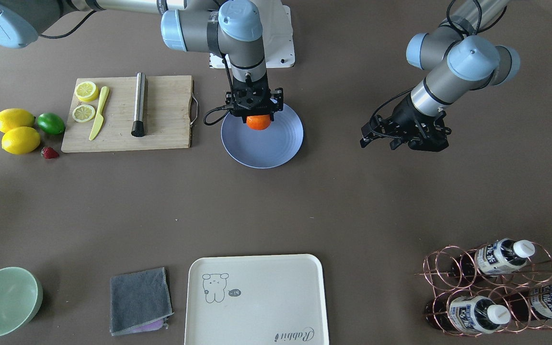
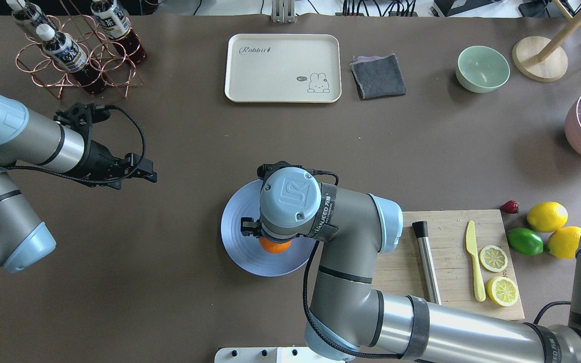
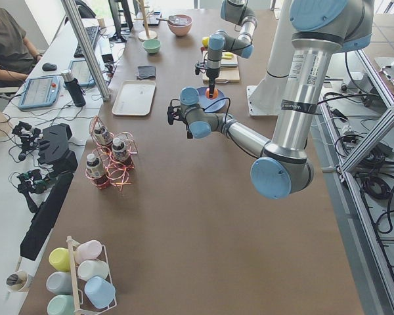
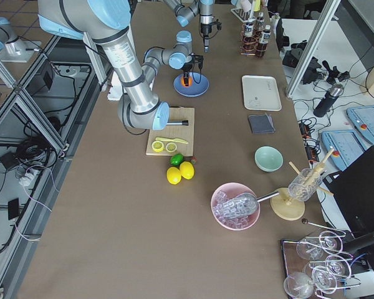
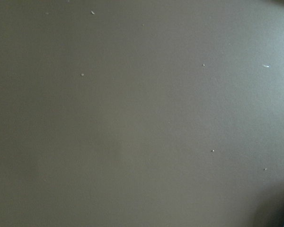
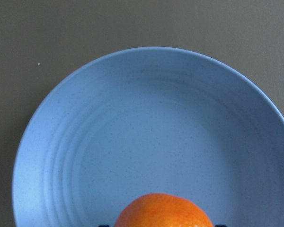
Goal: Pick orange to plate
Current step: 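Carry the orange with the right gripper and lower it onto the blue plate, then open the right gripper and withdraw both arms away from the plate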
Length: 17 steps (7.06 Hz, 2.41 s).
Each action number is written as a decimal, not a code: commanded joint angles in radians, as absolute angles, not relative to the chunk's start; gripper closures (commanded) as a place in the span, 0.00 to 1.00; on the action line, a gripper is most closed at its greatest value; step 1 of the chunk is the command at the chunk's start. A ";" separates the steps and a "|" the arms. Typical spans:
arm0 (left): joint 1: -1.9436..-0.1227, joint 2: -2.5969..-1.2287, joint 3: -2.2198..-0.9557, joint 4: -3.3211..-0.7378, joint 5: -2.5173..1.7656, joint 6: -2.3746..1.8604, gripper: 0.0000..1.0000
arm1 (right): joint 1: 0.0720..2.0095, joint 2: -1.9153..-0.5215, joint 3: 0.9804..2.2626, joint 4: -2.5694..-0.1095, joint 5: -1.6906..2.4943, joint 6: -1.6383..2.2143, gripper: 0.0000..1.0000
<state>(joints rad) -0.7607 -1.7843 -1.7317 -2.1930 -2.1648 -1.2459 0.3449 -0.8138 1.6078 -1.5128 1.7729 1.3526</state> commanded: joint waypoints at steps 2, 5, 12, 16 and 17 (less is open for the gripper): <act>-0.761 -1.782 -1.736 -2.194 -2.163 -1.249 0.03 | 0.337 -0.815 1.585 -1.513 1.769 1.351 0.70; -0.761 -1.784 -1.736 -2.195 -2.163 -1.249 0.03 | 0.337 -0.816 1.548 -1.448 1.767 1.353 0.34; -0.984 -1.599 -1.825 -2.184 -2.277 -1.057 0.03 | 0.717 -1.174 1.974 -1.606 2.090 1.028 0.00; -1.354 -1.489 -1.753 -1.908 -2.462 -0.410 0.03 | 1.249 -1.618 1.938 -1.611 2.342 0.098 0.00; -1.444 -1.502 -1.752 -1.737 -2.456 -0.211 0.03 | 1.349 -1.656 1.845 -1.606 2.344 -0.093 0.00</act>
